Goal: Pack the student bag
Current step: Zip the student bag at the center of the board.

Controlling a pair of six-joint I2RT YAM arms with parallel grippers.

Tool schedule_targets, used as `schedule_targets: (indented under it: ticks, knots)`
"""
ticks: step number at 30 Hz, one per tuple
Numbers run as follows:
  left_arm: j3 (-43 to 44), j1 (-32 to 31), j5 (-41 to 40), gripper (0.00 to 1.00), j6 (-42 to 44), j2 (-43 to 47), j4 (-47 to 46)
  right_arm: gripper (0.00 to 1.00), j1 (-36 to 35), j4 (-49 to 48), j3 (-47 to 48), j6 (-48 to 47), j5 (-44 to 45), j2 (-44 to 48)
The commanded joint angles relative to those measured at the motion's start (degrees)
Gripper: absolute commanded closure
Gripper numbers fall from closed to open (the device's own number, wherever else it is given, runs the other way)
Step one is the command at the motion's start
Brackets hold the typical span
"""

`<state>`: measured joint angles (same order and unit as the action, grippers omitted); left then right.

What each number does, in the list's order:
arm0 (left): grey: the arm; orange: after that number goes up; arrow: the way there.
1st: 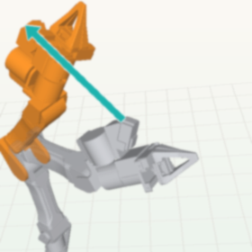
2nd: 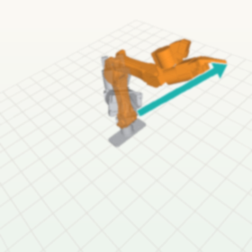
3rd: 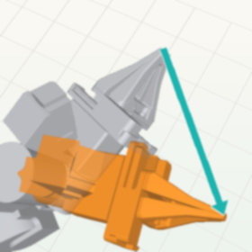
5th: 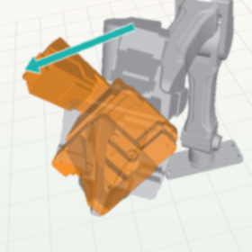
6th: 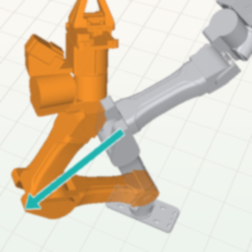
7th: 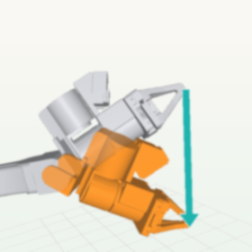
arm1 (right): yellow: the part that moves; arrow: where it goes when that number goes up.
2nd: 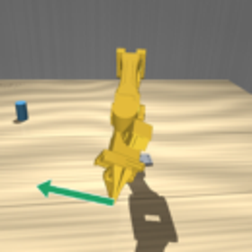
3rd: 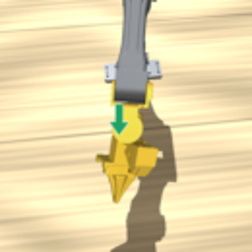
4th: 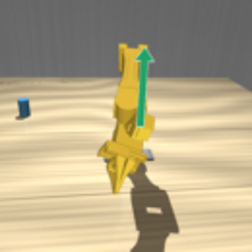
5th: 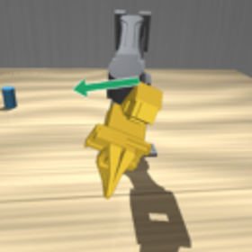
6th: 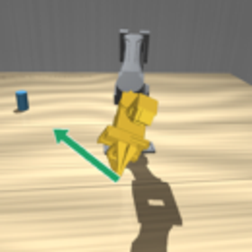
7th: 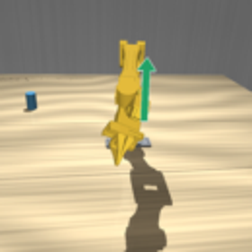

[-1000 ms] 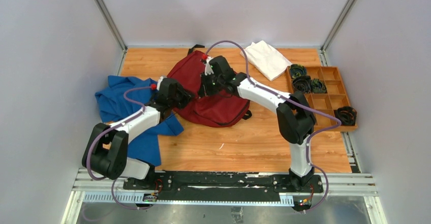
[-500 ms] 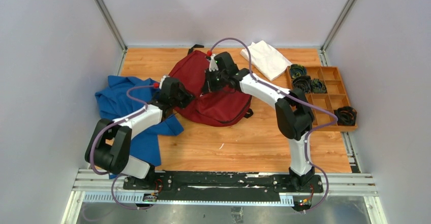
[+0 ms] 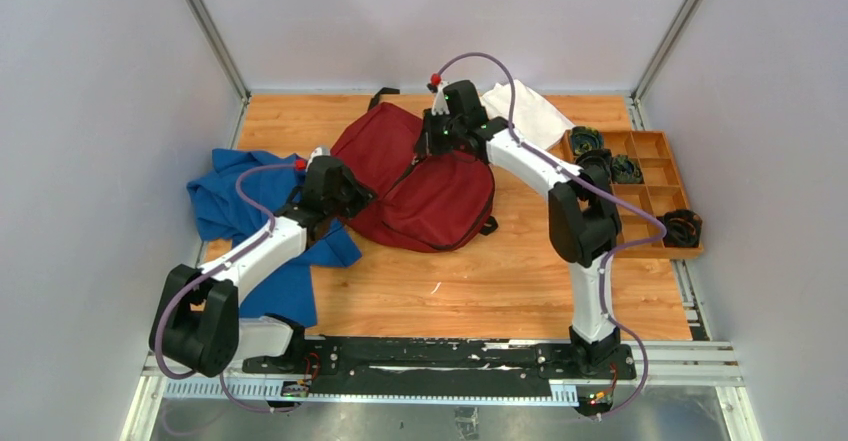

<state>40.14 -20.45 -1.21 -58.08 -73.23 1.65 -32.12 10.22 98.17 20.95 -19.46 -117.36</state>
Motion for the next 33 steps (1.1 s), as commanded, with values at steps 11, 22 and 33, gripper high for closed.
schedule_targets:
  ticks: [11,22,33]
  knots:
    - [-1.08,1.37,2.34,1.0,9.13,2.08,9.61,1.0,10.92,-2.6,18.93,4.08,-0.25,-16.57]
    - [4.98,1.46,7.88,0.99,14.99,1.02,10.34,1.0,13.78,-3.52,13.92,7.2,-1.19,-11.65]
    - [29.19,7.54,12.08,0.11,27.14,-5.12,23.57,0.66,15.99,-15.07,-22.19,12.68,9.33,14.32]
